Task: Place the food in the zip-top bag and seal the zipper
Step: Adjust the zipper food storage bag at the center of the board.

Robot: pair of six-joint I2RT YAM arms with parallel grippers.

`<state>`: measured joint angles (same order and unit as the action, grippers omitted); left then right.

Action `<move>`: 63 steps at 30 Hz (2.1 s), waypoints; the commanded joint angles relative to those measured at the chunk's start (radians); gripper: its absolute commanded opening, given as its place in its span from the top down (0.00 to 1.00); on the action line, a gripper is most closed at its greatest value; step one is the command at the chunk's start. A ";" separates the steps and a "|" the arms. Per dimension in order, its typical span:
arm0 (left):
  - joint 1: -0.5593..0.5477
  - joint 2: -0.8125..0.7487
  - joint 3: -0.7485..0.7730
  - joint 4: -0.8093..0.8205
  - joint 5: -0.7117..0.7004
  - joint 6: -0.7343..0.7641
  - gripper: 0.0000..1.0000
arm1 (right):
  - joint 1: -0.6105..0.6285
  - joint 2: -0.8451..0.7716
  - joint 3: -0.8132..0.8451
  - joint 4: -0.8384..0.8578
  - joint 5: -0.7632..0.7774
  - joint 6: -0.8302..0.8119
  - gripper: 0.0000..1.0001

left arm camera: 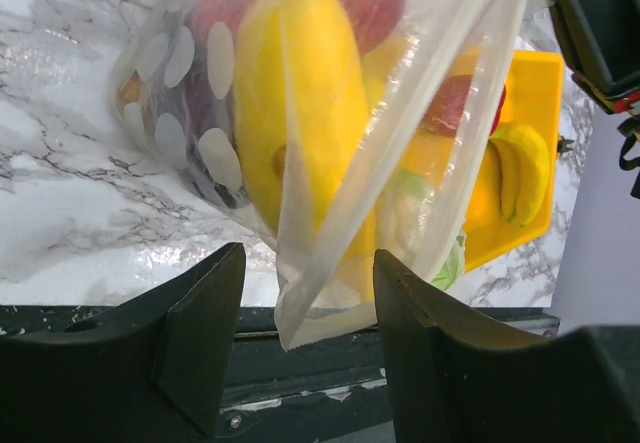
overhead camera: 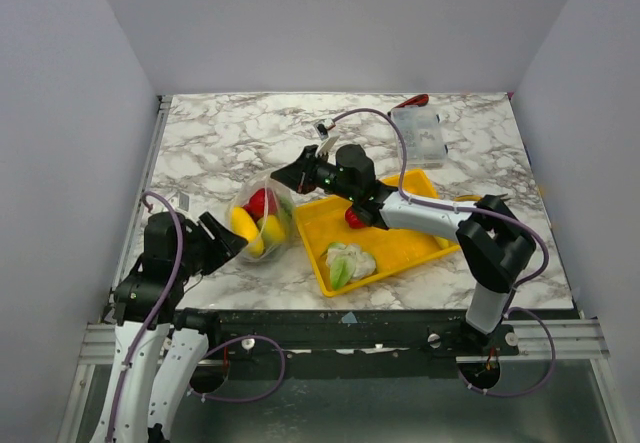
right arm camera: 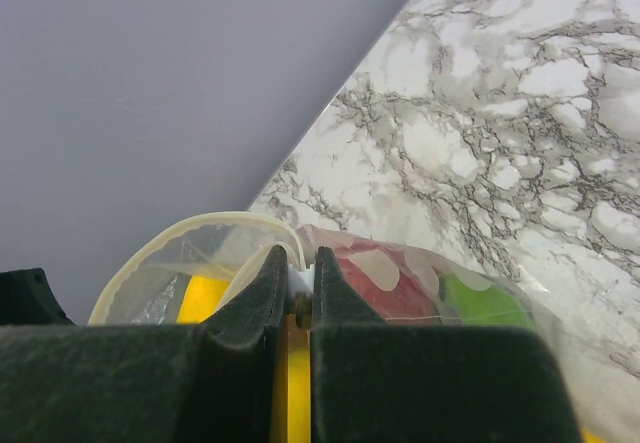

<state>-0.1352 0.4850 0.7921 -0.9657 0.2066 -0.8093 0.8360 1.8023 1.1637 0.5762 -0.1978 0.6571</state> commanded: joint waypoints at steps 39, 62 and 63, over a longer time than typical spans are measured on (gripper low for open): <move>0.107 0.139 0.149 0.051 -0.309 0.303 1.00 | 0.018 -0.255 -0.340 0.162 -0.184 -0.122 1.00; -0.272 0.164 0.153 0.502 0.002 0.853 0.24 | 0.006 -0.147 -0.038 -0.228 -0.419 -0.094 1.00; -0.306 0.185 0.153 0.509 -0.022 0.898 0.23 | 0.006 -0.139 -0.036 -0.229 -0.421 -0.087 1.00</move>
<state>-0.2508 0.5770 0.9642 -0.5991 0.2413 -0.1989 0.8486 1.6173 1.0798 0.4599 -0.5484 0.5343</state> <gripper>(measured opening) 0.746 0.065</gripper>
